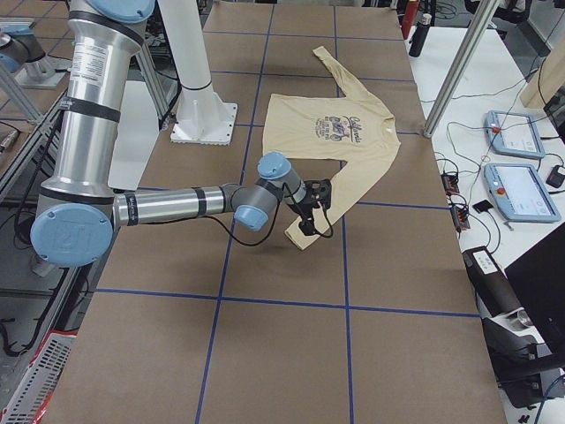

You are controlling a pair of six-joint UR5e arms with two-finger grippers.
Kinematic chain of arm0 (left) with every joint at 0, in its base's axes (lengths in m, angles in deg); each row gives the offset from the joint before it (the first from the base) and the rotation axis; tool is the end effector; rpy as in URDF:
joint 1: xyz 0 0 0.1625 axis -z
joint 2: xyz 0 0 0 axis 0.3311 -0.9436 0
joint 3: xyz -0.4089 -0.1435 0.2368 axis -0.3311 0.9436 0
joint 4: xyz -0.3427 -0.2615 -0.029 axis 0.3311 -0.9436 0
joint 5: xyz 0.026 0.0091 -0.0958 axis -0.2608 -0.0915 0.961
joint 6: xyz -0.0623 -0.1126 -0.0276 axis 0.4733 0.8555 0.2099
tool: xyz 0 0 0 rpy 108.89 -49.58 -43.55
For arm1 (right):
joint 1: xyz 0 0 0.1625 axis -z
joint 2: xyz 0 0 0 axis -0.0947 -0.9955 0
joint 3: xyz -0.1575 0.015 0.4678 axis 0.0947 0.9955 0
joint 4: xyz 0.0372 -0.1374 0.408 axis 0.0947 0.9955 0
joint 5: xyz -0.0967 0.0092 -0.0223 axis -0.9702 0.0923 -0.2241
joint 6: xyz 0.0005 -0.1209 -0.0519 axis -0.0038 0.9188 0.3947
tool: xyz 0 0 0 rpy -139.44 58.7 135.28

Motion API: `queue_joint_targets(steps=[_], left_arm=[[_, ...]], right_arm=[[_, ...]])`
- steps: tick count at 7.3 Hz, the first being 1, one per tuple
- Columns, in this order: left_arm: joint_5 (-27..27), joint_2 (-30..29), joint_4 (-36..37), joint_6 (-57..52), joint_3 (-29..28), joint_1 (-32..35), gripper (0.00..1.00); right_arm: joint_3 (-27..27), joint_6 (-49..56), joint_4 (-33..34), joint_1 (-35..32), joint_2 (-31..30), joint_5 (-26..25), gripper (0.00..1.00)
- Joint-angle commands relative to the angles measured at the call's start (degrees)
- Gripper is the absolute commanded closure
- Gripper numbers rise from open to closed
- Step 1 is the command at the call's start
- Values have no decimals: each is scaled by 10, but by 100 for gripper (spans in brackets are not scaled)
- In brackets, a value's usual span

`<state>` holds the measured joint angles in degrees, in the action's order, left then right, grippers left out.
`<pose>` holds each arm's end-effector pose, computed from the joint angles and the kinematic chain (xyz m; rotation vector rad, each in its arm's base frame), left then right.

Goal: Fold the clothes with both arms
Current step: 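Move the right gripper to the cuff of the nearest sleeve and grasp it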

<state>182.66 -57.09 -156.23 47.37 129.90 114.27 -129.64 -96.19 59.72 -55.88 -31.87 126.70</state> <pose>-0.0867 -0.5028 0.6021 0.9323 0.7020 0.1946 -0.2132 -0.4216 0.6411 0.4105 -0.8149 0.2405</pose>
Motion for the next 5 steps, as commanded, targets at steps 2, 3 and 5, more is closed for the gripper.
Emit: queue_joint_targets(steps=[2, 3, 5], left_arm=[[0, 2, 0, -1, 0, -1, 0], [0, 2, 0, 0, 0, 0, 0], [0, 2, 0, -1, 0, -1, 0]], right_arm=[[1, 31, -15, 76, -40, -79, 30], [9, 50, -42, 76, -45, -75, 30], [78, 52, -133, 77, -37, -73, 34]])
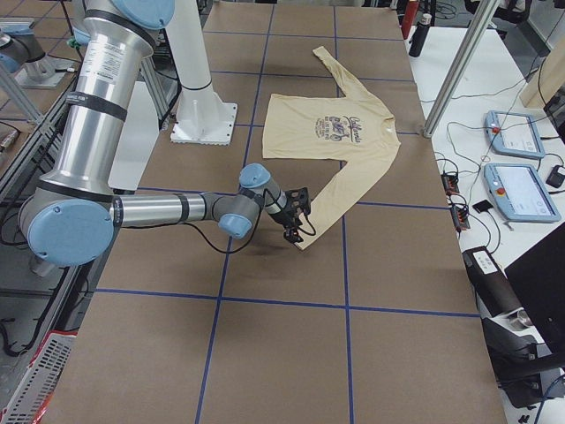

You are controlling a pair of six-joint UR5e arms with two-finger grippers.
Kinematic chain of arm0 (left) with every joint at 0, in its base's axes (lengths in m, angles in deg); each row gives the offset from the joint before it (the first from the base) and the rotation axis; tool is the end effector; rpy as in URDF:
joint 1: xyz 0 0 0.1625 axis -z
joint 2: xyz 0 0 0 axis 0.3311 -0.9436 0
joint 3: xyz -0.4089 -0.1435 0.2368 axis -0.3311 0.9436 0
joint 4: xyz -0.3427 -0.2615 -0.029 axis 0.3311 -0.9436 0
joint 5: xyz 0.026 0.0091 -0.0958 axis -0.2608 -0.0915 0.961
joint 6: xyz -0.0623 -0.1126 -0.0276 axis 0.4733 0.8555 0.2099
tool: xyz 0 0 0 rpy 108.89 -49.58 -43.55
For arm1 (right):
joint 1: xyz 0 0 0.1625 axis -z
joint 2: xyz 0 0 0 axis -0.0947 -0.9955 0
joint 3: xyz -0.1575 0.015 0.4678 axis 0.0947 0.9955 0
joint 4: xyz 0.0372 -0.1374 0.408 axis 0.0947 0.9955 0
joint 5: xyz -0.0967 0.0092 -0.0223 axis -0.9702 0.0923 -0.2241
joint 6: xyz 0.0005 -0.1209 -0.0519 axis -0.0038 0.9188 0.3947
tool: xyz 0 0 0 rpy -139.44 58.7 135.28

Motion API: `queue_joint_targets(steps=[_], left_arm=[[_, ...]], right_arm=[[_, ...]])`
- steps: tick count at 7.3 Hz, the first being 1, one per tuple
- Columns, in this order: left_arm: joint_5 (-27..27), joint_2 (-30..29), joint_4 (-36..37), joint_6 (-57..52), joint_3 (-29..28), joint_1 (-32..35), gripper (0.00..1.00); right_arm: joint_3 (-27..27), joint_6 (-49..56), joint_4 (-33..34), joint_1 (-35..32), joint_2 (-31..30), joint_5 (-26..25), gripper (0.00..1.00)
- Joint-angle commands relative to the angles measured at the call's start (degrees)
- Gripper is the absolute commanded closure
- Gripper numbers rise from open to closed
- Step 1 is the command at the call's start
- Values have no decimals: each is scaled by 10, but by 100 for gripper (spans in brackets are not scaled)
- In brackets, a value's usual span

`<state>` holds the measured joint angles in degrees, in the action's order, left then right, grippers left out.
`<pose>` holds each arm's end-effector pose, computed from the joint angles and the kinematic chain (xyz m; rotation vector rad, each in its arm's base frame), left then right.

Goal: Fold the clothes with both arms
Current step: 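Move the right gripper to the cuff of the nearest sleeve and grasp it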

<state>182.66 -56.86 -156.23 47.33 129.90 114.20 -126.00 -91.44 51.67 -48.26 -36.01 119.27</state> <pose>-0.0860 -0.5011 0.6041 0.9284 0.7028 0.1947 -0.2299 -0.3779 0.6883 0.4888 -0.7541 0.0975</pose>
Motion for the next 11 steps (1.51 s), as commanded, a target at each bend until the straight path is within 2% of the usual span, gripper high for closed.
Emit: queue_joint_targets(steps=[1, 2, 5, 8, 9, 10, 11], left_arm=[[0, 1, 0, -1, 0, 0, 0], [0, 2, 0, -2, 0, 0, 0], [0, 2, 0, -2, 0, 0, 0], [0, 1, 0, -2, 1, 0, 0], [0, 1, 0, -2, 2, 0, 0], [0, 1, 0, -2, 2, 0, 0], [0, 1, 0, -1, 3, 0, 0]], right_arm=[[49, 4, -57, 1, 7, 2, 37], [50, 3, -57, 1, 17, 0, 43], [87, 4, -59, 2, 40, -3, 43], [87, 2, -58, 1, 38, -5, 45], [87, 2, -58, 1, 38, -5, 52], [87, 2, -58, 1, 38, -5, 63], [87, 2, -58, 1, 37, -6, 64]])
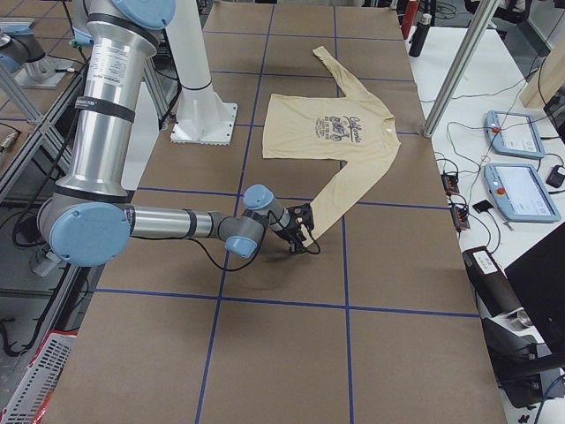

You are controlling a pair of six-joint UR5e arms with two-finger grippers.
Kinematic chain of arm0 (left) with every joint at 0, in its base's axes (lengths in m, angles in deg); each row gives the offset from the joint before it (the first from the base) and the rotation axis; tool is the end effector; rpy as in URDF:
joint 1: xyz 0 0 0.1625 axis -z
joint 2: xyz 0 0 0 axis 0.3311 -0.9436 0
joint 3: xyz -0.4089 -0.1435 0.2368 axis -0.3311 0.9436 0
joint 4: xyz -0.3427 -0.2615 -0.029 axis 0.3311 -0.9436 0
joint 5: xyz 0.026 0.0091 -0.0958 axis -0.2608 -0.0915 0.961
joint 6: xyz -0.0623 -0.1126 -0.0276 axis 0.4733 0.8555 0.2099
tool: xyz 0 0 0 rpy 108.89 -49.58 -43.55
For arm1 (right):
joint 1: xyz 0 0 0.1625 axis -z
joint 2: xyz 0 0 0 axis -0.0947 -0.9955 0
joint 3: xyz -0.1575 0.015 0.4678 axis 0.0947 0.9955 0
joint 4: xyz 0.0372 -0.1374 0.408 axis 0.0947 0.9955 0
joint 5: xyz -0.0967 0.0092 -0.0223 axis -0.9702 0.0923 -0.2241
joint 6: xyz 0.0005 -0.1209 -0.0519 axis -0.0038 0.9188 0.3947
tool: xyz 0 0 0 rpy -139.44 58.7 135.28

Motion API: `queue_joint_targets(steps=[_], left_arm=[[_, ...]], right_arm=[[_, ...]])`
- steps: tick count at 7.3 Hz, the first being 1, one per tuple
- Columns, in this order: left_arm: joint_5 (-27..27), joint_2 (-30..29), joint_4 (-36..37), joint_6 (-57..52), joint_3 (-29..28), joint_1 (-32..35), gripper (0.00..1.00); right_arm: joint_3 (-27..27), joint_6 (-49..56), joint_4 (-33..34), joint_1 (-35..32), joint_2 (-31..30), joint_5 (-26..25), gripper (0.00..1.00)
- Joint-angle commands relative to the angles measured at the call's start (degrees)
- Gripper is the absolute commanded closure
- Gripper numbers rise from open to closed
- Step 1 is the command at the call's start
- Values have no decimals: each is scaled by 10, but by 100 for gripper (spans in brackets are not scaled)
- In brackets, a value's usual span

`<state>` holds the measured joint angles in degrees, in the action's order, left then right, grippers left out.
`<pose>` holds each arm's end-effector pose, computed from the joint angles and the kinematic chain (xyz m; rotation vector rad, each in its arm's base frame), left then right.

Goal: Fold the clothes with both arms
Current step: 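Move the right gripper to the cuff of the nearest sleeve and grasp it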

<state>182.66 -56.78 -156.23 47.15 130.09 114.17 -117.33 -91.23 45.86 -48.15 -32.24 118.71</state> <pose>-0.0856 -0.5004 0.6030 0.9312 0.7014 0.1987 -0.2486 -0.3958 0.7291 0.5068 -0.7604 0.0957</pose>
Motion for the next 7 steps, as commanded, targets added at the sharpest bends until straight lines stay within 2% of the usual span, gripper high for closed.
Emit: queue_joint_targets(steps=[1, 3, 4, 5, 7], left_arm=[[0, 0, 0, 1, 1, 0, 0], [0, 0, 0, 2, 1, 0, 0], [0, 0, 0, 3, 1, 0, 0], [0, 0, 0, 3, 1, 0, 0], [0, 1, 0, 4, 2, 0, 0]], right_arm=[[0, 0, 0, 0, -2, -1, 68], [0, 0, 0, -1, -2, -1, 79], [-4, 0, 0, -1, -4, -1, 92], [-5, 1, 0, -3, -6, -1, 100], [-25, 1, 0, -16, -6, 6, 100]])
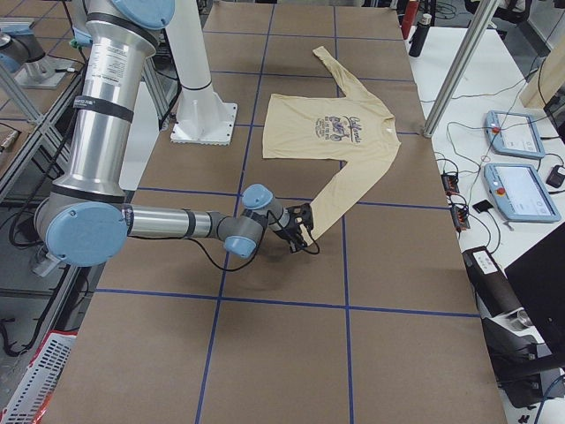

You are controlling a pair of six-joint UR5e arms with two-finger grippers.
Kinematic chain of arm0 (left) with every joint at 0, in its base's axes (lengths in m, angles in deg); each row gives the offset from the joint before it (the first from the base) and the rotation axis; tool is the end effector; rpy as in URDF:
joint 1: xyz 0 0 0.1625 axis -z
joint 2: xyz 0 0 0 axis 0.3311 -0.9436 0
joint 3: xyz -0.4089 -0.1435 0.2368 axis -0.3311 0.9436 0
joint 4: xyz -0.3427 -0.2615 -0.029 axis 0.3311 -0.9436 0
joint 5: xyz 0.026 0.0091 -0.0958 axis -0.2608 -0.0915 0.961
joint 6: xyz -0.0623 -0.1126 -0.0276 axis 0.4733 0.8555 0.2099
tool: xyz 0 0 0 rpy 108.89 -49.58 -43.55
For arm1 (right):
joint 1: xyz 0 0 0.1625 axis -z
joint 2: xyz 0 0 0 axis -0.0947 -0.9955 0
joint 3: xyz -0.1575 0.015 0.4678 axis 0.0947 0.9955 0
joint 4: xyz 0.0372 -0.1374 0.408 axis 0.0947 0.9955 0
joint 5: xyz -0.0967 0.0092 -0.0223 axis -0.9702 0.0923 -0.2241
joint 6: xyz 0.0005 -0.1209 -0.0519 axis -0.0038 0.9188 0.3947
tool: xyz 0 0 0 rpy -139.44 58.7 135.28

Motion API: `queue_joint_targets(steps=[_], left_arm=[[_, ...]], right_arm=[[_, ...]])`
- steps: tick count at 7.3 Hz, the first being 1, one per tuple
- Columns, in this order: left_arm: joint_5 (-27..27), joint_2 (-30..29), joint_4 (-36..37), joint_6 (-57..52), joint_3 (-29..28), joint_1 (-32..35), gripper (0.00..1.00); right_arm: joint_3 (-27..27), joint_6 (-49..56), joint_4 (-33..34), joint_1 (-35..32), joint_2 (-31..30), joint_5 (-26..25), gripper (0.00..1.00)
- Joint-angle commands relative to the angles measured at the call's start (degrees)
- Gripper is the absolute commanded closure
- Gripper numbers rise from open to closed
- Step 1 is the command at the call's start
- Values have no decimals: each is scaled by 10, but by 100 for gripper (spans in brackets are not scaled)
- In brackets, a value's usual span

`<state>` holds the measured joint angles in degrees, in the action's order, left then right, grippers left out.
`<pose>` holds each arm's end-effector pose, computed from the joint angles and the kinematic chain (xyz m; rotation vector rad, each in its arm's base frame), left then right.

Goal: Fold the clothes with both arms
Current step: 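Move the right gripper to the cuff of the nearest sleeve and grasp it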

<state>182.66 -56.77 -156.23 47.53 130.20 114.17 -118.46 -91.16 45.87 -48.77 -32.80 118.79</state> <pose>-0.0856 -0.5002 0.6021 0.9304 0.7042 0.1935 -0.2416 -0.3957 0.7223 0.5166 -0.7657 0.1033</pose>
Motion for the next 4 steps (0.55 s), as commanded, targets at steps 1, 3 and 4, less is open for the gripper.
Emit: queue_joint_targets(steps=[1, 3, 4], left_arm=[[0, 0, 0, 0, 1, 0, 0], [0, 0, 0, 0, 1, 0, 0], [0, 0, 0, 0, 1, 0, 0]], right_arm=[[-38, -2, 3, -17, -1, 5, 100], [-96, -3, 64, -51, 10, 19, 100], [-153, -9, 162, -65, 47, 33, 100]])
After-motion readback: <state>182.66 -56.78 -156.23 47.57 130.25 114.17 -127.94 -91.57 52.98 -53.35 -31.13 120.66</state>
